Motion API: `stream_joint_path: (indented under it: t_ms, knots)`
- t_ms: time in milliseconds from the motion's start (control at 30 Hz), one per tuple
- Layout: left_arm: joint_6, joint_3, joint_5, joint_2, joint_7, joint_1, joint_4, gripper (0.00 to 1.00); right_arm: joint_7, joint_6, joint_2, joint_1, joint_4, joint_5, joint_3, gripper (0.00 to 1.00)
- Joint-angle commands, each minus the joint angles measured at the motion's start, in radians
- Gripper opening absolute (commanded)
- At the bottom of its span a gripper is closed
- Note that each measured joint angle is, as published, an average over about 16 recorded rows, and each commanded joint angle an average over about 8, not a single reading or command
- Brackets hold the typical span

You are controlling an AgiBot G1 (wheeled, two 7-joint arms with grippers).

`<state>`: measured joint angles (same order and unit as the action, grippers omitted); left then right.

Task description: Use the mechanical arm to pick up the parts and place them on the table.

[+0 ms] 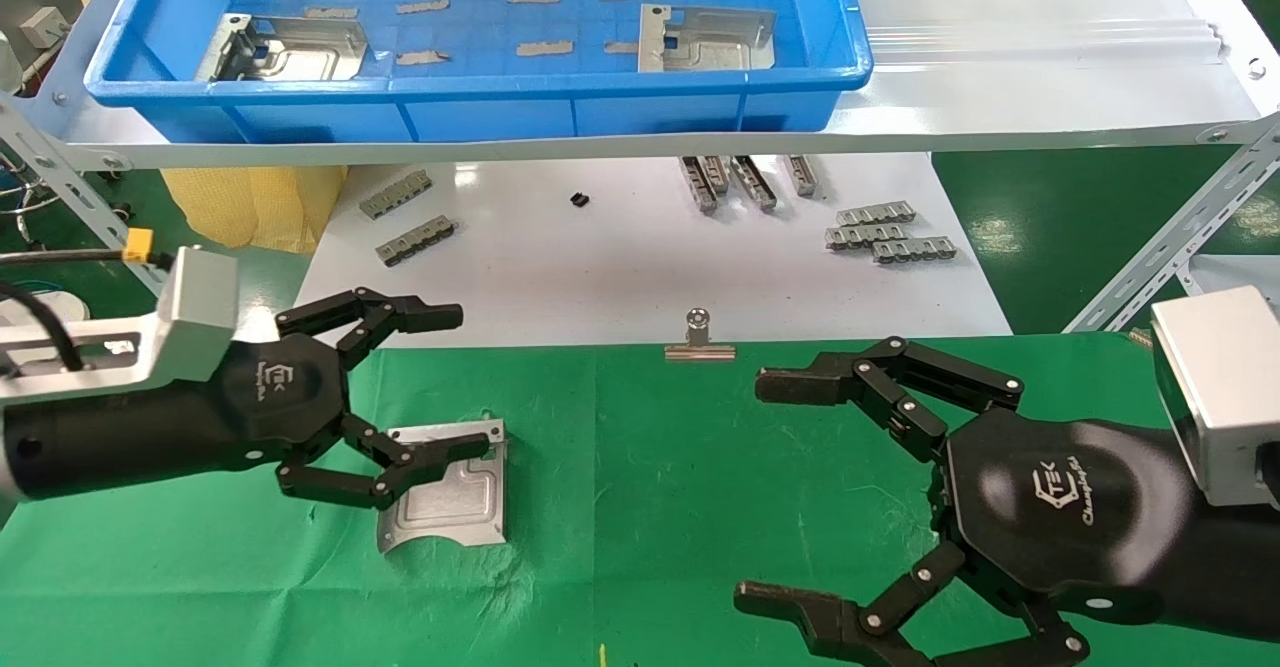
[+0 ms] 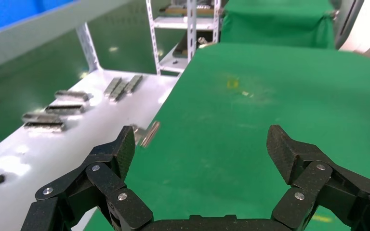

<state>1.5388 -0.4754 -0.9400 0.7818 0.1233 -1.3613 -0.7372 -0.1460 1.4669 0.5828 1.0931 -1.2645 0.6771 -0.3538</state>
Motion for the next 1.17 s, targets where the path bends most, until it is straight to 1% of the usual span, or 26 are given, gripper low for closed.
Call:
stream_joint_path:
  t_ms: [33,800,1000,1167]
  knots:
    - [-0.003,0.016,0.017,-0.014,-0.025,0.023,-0.044,1.00,0.000,0.000,0.000,0.000,0.000,0.000,0.000,1.00]
    - [-0.041,0.189,0.203,-0.165,-0.300,0.278,-0.530,1.00,0.000,0.000,0.000,0.000,0.000,0.000,0.000,1.00]
    - [-0.045,0.209,0.225,-0.182,-0.323,0.306,-0.583,1.00,0.000,0.000,0.000,0.000,0.000,0.000,0.000,1.00]
    - [-0.045,0.207,0.224,-0.180,-0.319,0.303,-0.577,1.00,0.000,0.000,0.000,0.000,0.000,0.000,0.000,1.00]
